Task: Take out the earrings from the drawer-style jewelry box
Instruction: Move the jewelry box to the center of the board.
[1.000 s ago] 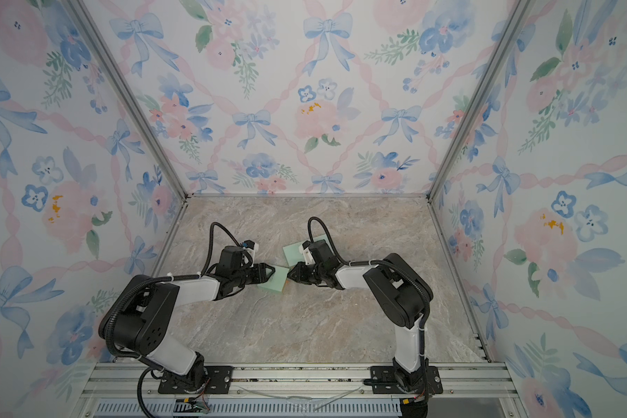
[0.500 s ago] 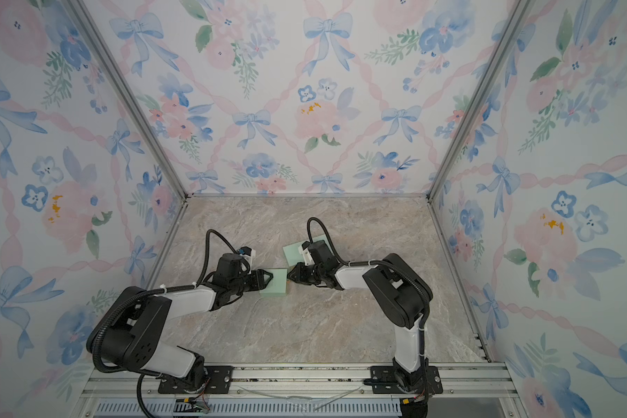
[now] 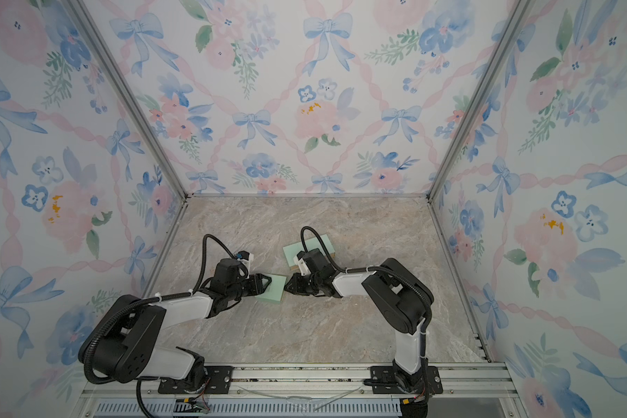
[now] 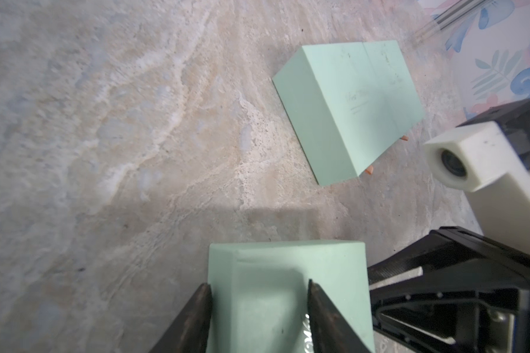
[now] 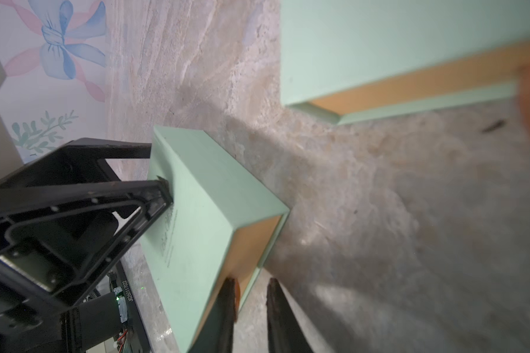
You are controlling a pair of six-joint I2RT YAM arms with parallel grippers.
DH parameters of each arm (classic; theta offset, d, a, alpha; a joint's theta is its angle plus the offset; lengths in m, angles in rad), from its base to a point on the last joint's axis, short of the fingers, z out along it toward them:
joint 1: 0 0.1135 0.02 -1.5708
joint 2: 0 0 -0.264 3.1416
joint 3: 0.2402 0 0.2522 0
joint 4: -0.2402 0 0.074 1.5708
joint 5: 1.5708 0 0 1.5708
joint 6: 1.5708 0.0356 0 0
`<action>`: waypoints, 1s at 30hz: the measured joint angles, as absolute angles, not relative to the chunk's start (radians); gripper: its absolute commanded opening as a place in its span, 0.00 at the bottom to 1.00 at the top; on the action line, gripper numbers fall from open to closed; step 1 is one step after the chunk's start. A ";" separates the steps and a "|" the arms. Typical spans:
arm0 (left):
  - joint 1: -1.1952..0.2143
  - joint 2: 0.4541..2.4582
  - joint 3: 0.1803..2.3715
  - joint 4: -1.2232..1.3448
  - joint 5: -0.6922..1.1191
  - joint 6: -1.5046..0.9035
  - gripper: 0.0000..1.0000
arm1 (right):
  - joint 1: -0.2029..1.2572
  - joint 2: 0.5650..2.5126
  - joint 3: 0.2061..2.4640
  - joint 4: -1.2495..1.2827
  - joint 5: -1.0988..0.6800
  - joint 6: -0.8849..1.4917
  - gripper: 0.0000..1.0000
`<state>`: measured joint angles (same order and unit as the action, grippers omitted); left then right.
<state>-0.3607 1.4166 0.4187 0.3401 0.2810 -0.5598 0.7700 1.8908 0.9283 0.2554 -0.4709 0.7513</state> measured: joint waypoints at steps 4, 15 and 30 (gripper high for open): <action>-0.368 1.396 0.406 0.328 0.281 -0.567 0.52 | 0.795 1.867 0.909 0.241 -0.466 0.748 0.22; -0.388 1.278 0.336 0.265 0.284 -0.589 0.52 | 0.802 1.837 0.877 0.240 -0.456 0.748 0.22; -0.399 1.244 0.418 0.078 0.155 -0.596 0.57 | 0.791 1.805 0.848 0.282 -0.444 0.760 0.23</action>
<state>-0.3988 1.2442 0.4175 0.0784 0.1551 -0.5964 0.7910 1.8046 0.8478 0.2825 -0.4442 0.7597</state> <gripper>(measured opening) 0.562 0.228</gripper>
